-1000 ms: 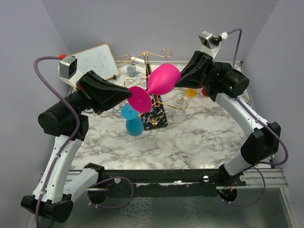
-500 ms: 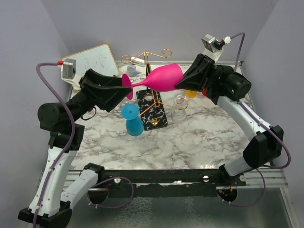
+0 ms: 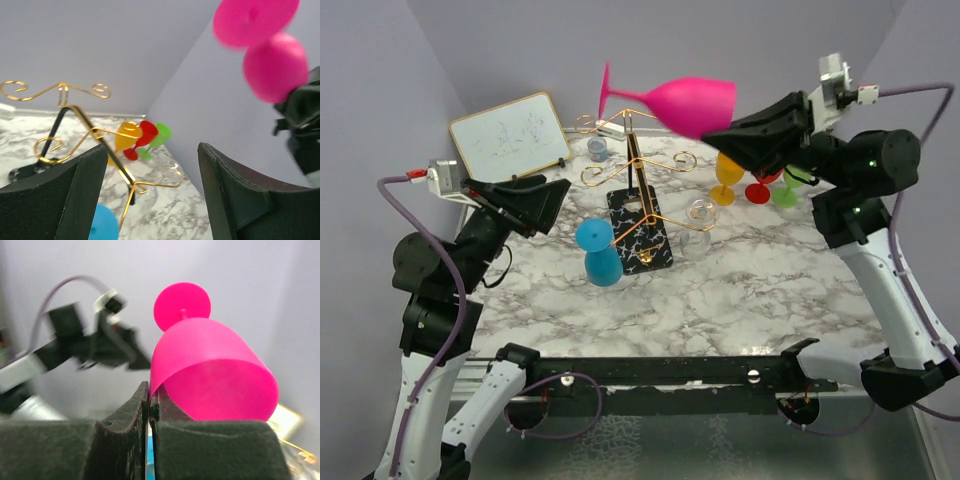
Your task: Take the wine glass off the wine glass rack
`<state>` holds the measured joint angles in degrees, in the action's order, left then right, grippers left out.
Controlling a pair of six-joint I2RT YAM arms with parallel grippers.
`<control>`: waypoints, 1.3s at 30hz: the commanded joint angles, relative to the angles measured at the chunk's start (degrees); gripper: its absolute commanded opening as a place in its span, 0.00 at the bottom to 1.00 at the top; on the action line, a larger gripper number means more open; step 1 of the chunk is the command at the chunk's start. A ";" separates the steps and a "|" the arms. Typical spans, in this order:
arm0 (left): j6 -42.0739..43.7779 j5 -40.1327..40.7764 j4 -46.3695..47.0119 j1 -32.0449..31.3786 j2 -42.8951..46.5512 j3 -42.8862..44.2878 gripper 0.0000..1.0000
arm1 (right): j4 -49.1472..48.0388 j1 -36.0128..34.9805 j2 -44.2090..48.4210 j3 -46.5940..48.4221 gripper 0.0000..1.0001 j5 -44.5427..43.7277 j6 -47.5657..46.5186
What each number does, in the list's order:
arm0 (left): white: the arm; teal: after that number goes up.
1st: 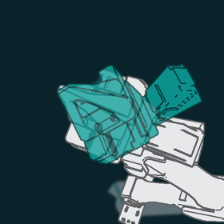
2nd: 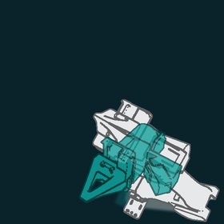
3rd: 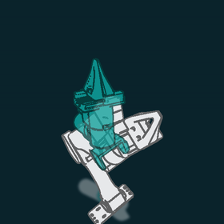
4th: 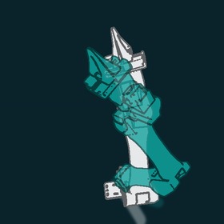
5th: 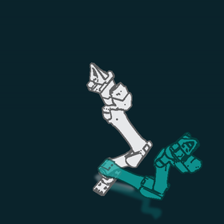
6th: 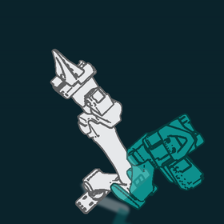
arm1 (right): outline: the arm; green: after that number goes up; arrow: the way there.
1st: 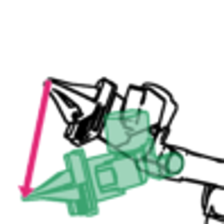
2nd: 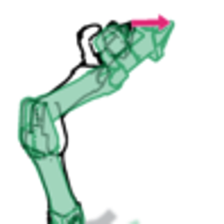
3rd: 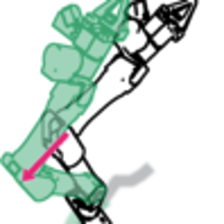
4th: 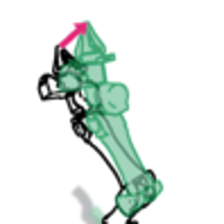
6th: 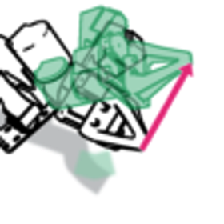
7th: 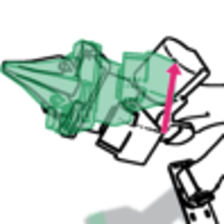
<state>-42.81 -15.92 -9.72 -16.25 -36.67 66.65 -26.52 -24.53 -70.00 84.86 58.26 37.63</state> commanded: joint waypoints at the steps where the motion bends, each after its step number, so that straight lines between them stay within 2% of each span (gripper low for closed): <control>1: 6.11 6.73 -8.64 -0.10 -2.02 0.05 0.75 | 40.92 -0.16 -0.87 9.03 0.01 -36.56 -24.99; 5: 8.59 7.94 -12.75 -0.16 -5.71 -0.16 0.72 | 53.19 -0.16 -5.72 15.32 0.01 -62.90 -28.57; 8: 10.25 10.26 -14.59 -0.16 -7.04 -0.54 0.72 | 59.07 0.20 -10.26 19.20 0.01 -78.95 -30.45; 10: 11.56 12.45 -15.76 -0.14 -7.36 -0.54 0.71 | 61.29 1.86 -13.25 21.45 0.01 -85.44 -30.64; 13: 12.88 15.80 -17.74 -0.14 -7.73 -0.16 0.71 | 65.08 5.60 -16.41 24.92 0.01 -82.64 -28.82; 17: 14.66 17.01 -20.10 -0.16 -8.83 0.78 0.70 | 69.64 5.90 -16.68 28.09 0.01 -76.71 -27.54; 24: 17.56 17.52 -24.08 -0.12 -12.55 1.78 0.69 | 82.12 5.92 -15.14 30.49 0.01 -75.45 -26.82; 30: 18.66 17.39 -26.33 -0.10 -14.49 1.99 0.67 | 87.23 5.90 -12.70 23.43 0.01 -70.36 -26.70; 39: 19.26 16.70 -28.93 -0.17 -14.22 2.89 0.67 | 86.44 5.92 -10.33 11.19 0.01 -65.57 -27.19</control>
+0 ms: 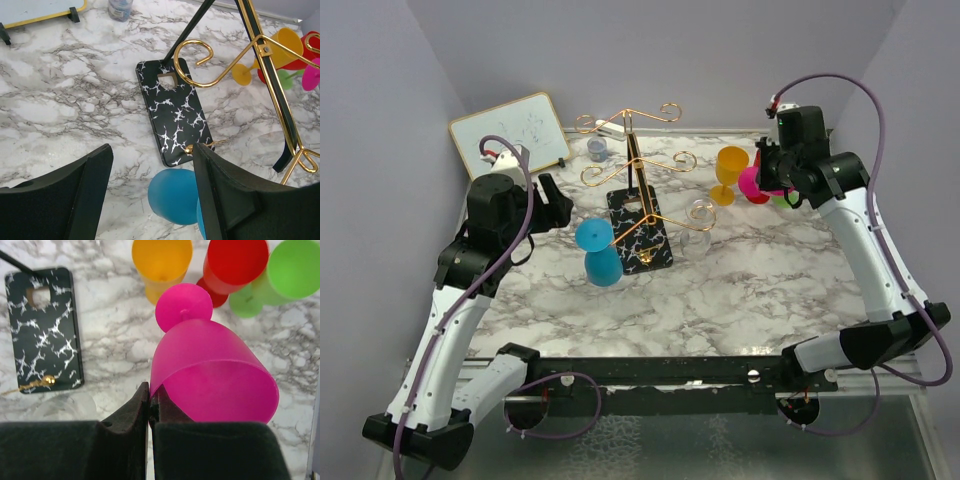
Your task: Take the wine glass off the wine glass rack
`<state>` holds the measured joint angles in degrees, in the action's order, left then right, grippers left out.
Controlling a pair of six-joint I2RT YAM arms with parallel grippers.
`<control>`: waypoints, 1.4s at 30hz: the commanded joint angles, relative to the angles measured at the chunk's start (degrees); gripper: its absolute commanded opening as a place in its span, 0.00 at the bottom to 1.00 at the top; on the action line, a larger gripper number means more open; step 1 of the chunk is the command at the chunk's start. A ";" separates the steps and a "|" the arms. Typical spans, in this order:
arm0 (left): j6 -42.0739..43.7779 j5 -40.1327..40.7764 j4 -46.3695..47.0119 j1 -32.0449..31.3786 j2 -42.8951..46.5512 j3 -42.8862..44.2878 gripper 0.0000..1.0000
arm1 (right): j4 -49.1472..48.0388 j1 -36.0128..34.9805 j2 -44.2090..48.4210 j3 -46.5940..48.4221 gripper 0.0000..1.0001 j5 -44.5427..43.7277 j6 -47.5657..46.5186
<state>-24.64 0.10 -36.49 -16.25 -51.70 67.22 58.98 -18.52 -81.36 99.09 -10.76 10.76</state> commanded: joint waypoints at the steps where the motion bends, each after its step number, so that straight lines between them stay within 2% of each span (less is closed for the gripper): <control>1: 1.10 0.38 -2.37 -0.12 0.80 2.44 0.67 | 1.30 -0.11 0.44 -3.70 0.01 3.62 -0.50; 11: 1.92 -2.14 -3.45 -0.14 1.03 1.70 0.71 | -2.81 -0.11 -4.56 -10.04 0.01 7.05 -1.16; 25: 1.67 -2.72 -2.28 -0.18 1.52 0.11 0.71 | -2.98 -0.11 -16.54 -3.88 0.03 7.57 -1.89; 37: 2.01 -3.08 -2.33 -0.14 0.88 -0.07 0.71 | -1.47 -0.11 -22.14 0.05 0.10 6.03 -1.89; 39: 2.01 -3.02 -2.27 -0.16 0.83 -0.20 0.71 | -1.42 -0.09 -22.11 0.28 0.13 5.94 -1.82; 42: 1.91 -2.85 -2.35 -0.18 0.92 -0.40 0.71 | -1.72 -0.11 -21.34 0.52 0.24 5.91 -1.53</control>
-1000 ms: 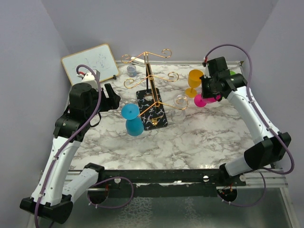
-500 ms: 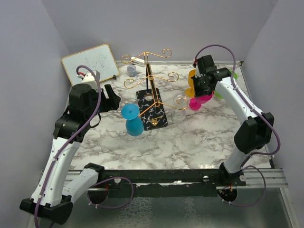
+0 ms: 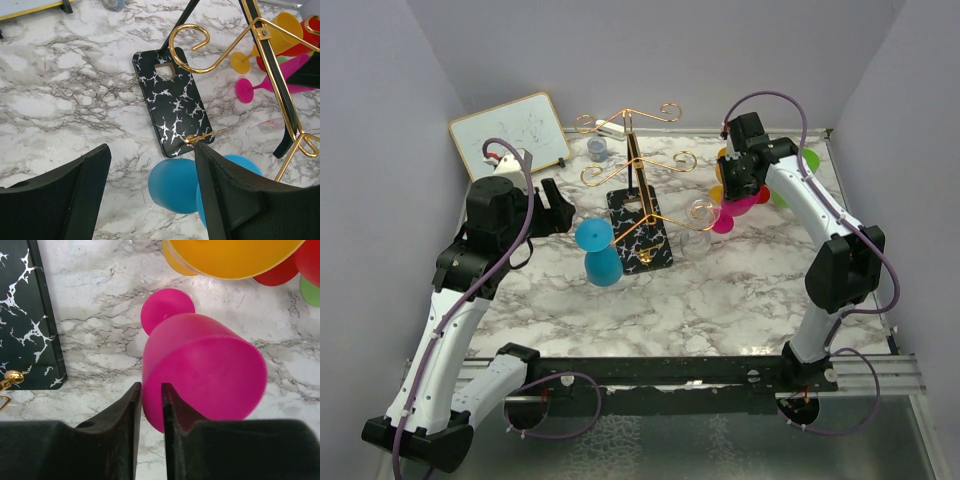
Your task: Take the wine glass off the wine glass rack
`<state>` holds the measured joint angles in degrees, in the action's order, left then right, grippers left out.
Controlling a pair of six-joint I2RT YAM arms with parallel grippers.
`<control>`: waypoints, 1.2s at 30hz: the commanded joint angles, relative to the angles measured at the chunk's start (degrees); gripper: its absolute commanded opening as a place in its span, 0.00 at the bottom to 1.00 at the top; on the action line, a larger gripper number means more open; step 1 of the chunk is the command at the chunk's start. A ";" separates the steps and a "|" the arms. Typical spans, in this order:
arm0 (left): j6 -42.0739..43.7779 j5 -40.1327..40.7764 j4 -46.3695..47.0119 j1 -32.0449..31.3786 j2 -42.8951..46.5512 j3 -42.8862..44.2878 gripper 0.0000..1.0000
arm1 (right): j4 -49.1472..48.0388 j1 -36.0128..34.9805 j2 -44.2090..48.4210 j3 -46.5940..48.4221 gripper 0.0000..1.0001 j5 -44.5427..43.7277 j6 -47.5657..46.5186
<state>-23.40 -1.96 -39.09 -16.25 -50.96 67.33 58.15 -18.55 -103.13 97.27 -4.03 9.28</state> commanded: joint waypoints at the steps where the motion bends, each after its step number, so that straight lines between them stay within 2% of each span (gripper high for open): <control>1: 0.65 -0.71 0.22 -0.14 0.24 -0.45 0.71 | -1.04 -0.09 0.83 2.45 0.25 -0.78 0.09; 11: -0.06 -0.97 -0.20 -0.17 0.45 0.64 0.71 | -3.41 -0.08 7.25 2.48 0.28 0.73 0.42; 18: -0.79 -2.23 -0.01 -0.18 0.59 0.69 0.71 | -6.60 -0.04 15.43 2.25 0.30 3.81 2.31; 20: -0.67 -1.68 0.47 -0.12 0.65 -0.03 0.71 | -10.39 -0.17 19.10 0.51 0.31 5.95 3.73; 23: -0.46 -0.13 1.61 -0.17 0.90 -1.83 0.71 | -21.31 -0.26 26.85 -6.77 0.32 10.41 6.76; 27: -2.38 -0.85 2.28 -0.17 1.38 -2.41 0.71 | -30.10 -0.26 31.98 -12.25 0.32 15.33 12.00; 29: -4.15 -2.63 3.19 -0.18 1.99 -2.84 0.71 | -35.48 -0.26 34.14 -15.79 0.40 18.62 14.34; 31: -5.97 -3.65 3.72 -0.17 2.45 -3.01 0.71 | -41.05 -0.24 36.39 -19.90 0.41 19.48 16.88; 36: -12.39 -5.57 3.79 -0.16 4.51 -4.09 0.71 | -44.57 -0.26 37.63 -24.14 0.40 20.75 18.56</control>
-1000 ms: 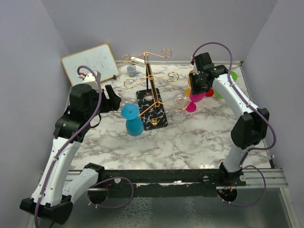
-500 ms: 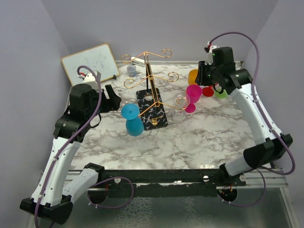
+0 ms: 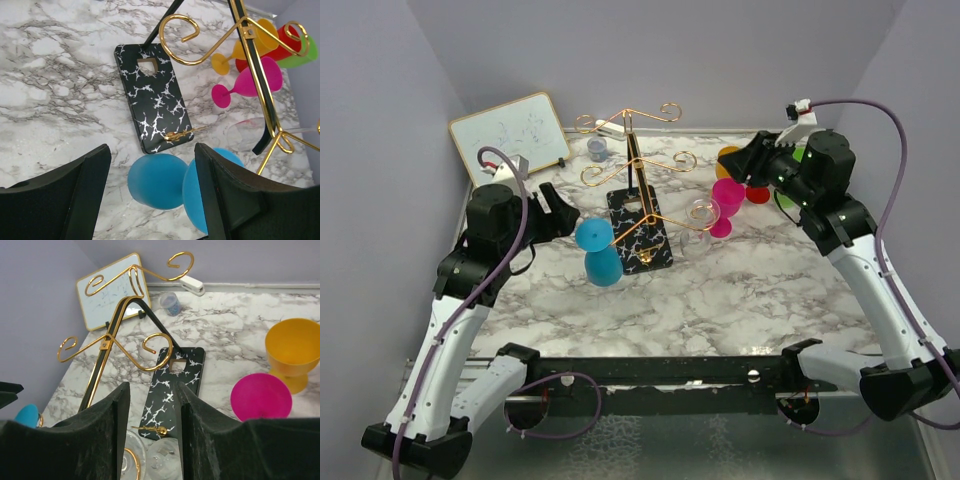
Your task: Take the wine glass off the wine glass rack
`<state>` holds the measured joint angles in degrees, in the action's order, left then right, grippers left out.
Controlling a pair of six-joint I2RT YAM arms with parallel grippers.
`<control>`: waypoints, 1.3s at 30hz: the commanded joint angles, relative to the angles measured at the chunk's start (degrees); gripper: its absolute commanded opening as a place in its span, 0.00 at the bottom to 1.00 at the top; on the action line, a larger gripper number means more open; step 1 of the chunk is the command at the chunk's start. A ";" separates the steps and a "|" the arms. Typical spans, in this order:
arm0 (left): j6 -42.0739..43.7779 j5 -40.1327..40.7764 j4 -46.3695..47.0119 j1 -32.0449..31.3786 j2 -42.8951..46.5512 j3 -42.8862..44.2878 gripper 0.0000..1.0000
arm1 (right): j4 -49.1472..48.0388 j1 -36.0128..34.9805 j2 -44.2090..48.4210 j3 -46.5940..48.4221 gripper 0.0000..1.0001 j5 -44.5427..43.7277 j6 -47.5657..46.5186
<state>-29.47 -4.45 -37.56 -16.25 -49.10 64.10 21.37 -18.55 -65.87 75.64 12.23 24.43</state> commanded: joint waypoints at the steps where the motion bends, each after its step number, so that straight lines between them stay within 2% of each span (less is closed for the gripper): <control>1: -7.84 -3.82 2.64 -0.12 3.43 -1.49 0.71 | -8.40 -0.21 0.37 -2.99 0.39 5.53 3.20; 7: -19.92 -11.61 10.45 -0.14 9.46 -10.79 0.70 | -11.64 -0.22 1.19 -4.88 0.39 10.28 1.26; 11: -26.16 -13.06 16.18 -0.16 13.70 -17.95 0.66 | -12.09 -0.26 2.49 -5.09 0.40 11.85 -0.85; 25: -30.39 -12.19 21.69 -0.18 16.93 -22.40 0.45 | -11.35 -0.26 5.44 -5.92 0.39 12.49 -2.46; 30: -31.15 -13.02 22.99 -0.12 16.68 -23.63 0.40 | -11.67 -0.26 5.92 -5.97 0.38 12.25 -2.37; 33: -31.26 -13.04 23.23 -0.13 16.59 -23.63 0.33 | -11.70 -0.25 6.29 -6.07 0.38 11.76 -2.43; 37: -31.01 -13.02 22.55 -0.18 16.37 -22.79 0.14 | -11.95 -0.22 6.35 -6.54 0.37 11.32 -2.39; 39: -30.76 -12.88 21.73 -0.14 16.32 -22.16 0.08 | -11.83 -0.26 6.13 -6.60 0.37 11.39 -2.37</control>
<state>-60.16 -16.23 -16.25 -16.25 -32.73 40.56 11.29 -18.59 -60.42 69.82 23.44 22.63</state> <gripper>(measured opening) 0.145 0.374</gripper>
